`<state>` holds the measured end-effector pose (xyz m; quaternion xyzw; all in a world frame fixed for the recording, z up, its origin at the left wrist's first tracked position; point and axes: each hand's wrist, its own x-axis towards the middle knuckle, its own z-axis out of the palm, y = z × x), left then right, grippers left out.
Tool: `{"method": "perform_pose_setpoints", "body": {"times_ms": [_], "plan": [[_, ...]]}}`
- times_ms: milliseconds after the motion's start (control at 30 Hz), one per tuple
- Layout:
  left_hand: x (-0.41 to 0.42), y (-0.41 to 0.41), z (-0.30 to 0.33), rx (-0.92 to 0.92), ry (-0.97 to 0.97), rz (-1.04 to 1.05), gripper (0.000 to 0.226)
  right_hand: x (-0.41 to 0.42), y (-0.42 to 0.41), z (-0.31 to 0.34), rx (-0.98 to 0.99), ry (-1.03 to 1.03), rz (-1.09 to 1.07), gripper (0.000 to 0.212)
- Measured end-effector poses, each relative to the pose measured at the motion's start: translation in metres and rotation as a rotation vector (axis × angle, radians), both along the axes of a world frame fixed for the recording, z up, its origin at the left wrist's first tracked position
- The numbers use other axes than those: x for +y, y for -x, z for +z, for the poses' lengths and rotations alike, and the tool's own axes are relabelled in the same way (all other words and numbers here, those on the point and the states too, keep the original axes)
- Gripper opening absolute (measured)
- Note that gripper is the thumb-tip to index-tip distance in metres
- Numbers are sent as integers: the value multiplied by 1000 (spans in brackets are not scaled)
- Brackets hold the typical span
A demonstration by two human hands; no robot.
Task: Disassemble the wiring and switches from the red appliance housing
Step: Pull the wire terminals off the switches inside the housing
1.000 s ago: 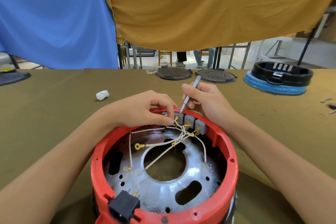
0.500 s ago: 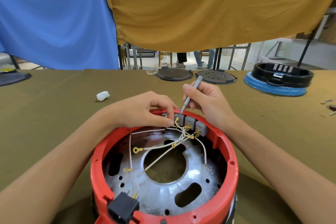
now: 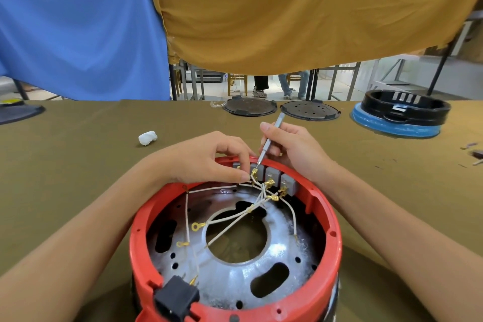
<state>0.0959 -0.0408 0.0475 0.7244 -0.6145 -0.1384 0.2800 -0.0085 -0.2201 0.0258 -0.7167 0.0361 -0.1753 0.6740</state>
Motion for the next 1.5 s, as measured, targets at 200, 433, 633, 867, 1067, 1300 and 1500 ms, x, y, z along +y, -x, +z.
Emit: {"method": "perform_pose_setpoints", "body": {"times_ms": [200,433,633,867,1067,1300,1500], "plan": [[0,0,0,8,3,-2,5,2,4,-1,-127,92,-56,34],[0,-1,0,3,-5,8,4,0,4,0,-273,279,-31,27],[0,0,0,2,0,9,4,-2,1,-2,-185,163,-4,28],[0,0,1,8,-7,4,5,0,2,-5,-131,97,12,33],[0,-1,0,13,0,6,4,0,4,-3,-242,211,-41,30],[0,0,1,6,-8,11,4,-1,6,-2,-282,351,-54,29],[0,0,1,1,-1,4,3,-3,3,-5,-247,244,-93,32]]}}
